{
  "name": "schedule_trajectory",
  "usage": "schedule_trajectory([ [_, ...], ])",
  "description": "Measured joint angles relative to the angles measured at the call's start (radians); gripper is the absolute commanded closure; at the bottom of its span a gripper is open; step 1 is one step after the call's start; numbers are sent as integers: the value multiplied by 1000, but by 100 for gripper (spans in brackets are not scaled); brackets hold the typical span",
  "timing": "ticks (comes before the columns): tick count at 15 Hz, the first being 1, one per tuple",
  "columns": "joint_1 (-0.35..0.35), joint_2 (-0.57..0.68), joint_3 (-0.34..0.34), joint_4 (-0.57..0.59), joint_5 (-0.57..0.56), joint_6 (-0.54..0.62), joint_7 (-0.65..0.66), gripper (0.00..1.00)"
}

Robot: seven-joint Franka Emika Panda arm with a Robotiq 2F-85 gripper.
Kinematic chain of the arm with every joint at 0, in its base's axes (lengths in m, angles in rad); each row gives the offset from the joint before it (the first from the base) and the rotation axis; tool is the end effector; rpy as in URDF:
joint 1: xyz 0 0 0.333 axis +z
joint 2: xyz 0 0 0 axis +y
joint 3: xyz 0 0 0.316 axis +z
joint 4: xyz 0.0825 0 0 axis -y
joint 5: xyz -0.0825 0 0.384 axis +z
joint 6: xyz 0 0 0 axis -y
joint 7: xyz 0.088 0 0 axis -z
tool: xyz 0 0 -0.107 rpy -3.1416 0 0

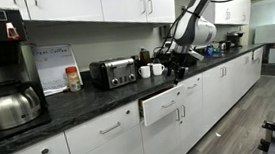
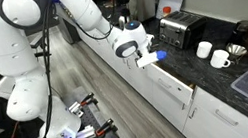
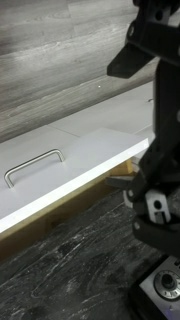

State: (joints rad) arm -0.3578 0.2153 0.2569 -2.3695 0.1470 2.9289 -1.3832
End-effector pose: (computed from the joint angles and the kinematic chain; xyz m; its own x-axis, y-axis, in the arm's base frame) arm 0.5361 -0.0635 0.2736 0.3930 0.8995 0.1910 0.8493 -0.4347 0.2995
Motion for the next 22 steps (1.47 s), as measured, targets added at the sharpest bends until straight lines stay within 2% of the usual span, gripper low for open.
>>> schedule_trajectory([
  [10, 1, 0, 1, 0, 0, 0, 1, 0],
  [13, 8, 5, -15, 0, -40, 6, 9, 0],
  [22, 28, 161, -52, 25, -183, 156, 10, 0],
])
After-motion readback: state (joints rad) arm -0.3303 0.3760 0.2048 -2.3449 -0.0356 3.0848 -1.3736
